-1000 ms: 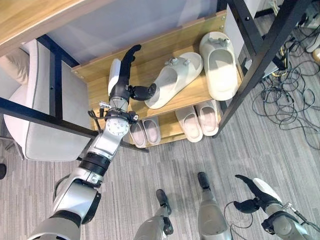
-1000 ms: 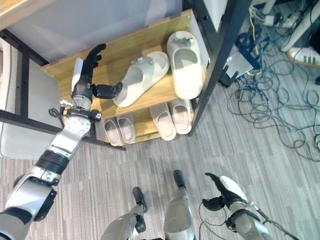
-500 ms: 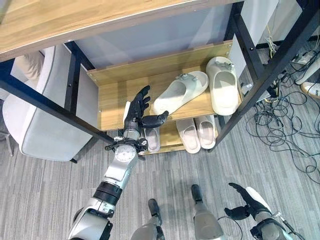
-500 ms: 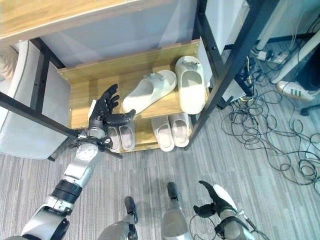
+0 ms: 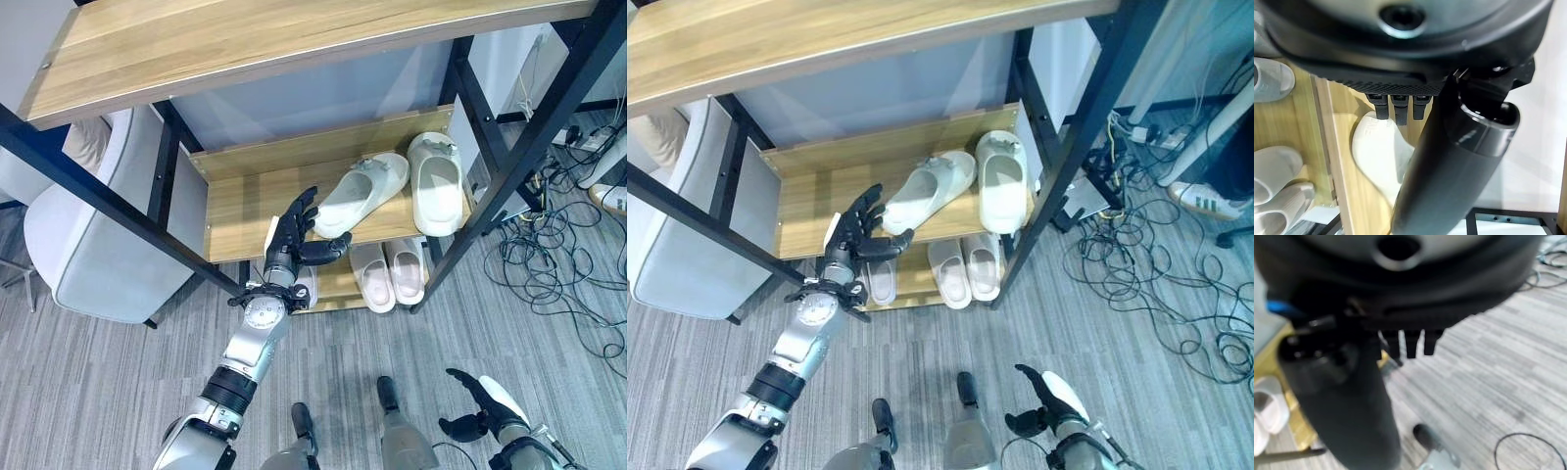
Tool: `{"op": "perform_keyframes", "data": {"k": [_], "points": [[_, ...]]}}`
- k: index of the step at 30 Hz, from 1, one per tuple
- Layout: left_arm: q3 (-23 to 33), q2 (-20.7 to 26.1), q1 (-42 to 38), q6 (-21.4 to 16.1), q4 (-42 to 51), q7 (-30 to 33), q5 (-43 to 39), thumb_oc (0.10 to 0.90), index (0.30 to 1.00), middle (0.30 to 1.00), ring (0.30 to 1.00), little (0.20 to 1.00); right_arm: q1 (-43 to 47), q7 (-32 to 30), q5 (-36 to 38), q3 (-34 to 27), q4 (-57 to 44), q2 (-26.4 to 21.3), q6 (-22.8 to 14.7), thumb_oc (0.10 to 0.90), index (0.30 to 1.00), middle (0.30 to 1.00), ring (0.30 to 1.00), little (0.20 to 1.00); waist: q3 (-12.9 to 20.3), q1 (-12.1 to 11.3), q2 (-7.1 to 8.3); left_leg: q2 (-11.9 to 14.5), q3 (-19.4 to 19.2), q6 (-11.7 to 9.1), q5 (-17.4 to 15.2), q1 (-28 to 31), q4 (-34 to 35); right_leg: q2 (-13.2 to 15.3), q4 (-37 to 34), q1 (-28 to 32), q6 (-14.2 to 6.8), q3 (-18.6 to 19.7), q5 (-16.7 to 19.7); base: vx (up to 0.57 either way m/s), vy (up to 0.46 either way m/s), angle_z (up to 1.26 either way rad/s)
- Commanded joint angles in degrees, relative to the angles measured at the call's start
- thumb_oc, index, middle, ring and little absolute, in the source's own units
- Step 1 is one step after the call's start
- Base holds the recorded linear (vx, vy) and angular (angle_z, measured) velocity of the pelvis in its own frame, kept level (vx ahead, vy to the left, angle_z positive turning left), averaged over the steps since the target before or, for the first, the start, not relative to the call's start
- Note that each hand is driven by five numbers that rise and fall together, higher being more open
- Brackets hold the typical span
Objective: Arrange the slippers neatly on the shoe rack.
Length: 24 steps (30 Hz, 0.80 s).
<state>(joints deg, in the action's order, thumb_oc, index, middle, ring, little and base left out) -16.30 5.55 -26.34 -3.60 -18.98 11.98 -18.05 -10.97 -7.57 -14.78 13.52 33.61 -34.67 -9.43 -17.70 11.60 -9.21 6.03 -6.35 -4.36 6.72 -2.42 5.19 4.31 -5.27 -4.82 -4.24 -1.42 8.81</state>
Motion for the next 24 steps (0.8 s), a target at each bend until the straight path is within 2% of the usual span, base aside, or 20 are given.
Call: {"op": "perform_keyframes", "data": {"k": [1,11,24], "points": [[-1.5,-4.4,-6.1,-4.6,3.3,-1.7,-0.9,0.800,0.900,0.900,0.900,0.900,-3.3,-2.7,-0.1,-0.7,-0.2,-1.4,-2.2,0.800,0.900,0.900,0.900,0.900,3.2,-1.1,1.13,0.6,-1.7,-1.4,-0.8,0.1,-0.2,-1.9,0.3,-0.6,0.3,0.1,-2.7,0.00,0.000,0.00],[-5.1,-7.7,-4.6,-4.2,4.6,-3.2,-1.9,0.800,0.900,0.900,0.900,0.900,-3.3,-3.9,0.2,-0.6,0.4,-0.9,-2.1,0.800,0.900,0.900,0.900,0.900,2.7,-0.9,0.92,0.7,-1.8,-1.4,-0.6,0.6,-0.2,-2.1,0.3,-0.3,0.4,0.2,-2.8,0.00,0.000,0.00],[-11.0,-12.1,-6.6,-4.3,4.1,-3.8,-2.7,0.800,0.900,0.900,0.900,0.900,-1.3,-5.3,0.6,1.2,0.9,-0.7,-2.7,0.800,0.900,0.900,0.900,0.900,2.2,-0.5,0.91,0.8,-1.6,-1.4,-0.5,0.8,-0.2,-2.0,0.3,0.0,0.3,-0.2,-2.8,0.00,0.000,0.00]]}}
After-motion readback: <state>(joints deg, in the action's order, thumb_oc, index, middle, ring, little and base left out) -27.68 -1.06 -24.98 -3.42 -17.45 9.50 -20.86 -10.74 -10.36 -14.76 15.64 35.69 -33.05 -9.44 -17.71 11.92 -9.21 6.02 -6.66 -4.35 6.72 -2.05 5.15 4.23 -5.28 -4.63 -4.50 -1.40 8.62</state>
